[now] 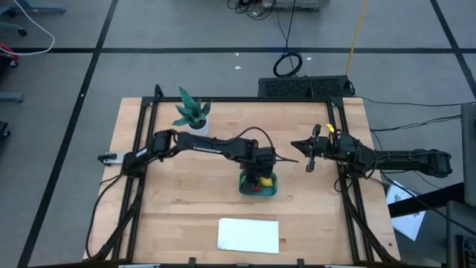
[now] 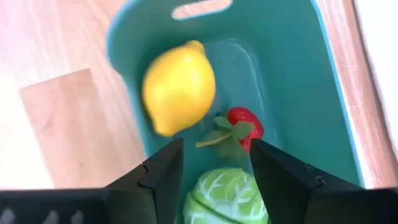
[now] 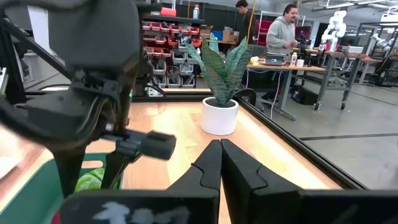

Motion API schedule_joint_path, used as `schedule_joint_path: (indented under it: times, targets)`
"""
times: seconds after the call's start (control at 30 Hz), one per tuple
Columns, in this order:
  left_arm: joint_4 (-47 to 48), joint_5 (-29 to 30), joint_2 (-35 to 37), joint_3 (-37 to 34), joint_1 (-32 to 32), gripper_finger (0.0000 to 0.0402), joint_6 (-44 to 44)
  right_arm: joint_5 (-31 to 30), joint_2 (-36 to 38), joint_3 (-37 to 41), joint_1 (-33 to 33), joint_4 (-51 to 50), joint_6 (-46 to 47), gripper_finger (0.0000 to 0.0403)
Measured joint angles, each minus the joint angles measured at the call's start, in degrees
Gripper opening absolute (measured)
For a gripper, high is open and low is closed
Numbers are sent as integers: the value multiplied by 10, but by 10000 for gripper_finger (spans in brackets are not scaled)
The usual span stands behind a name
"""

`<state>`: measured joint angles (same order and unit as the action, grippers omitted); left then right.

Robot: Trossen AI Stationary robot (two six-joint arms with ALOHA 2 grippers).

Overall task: Pick and placing Produce into tupperware
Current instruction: Return to Home Position

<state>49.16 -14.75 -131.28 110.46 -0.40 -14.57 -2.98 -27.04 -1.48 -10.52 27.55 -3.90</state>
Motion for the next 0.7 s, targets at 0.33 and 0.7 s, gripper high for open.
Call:
schedule_joint_path:
  times: [0.33,0.7]
  targets:
    - [62,26,0,63,0,186,-12,0,0,0,0,0,0,0]
    - [64,13,1,64,-1,16,-17,0,0,0,0,-1,2,0]
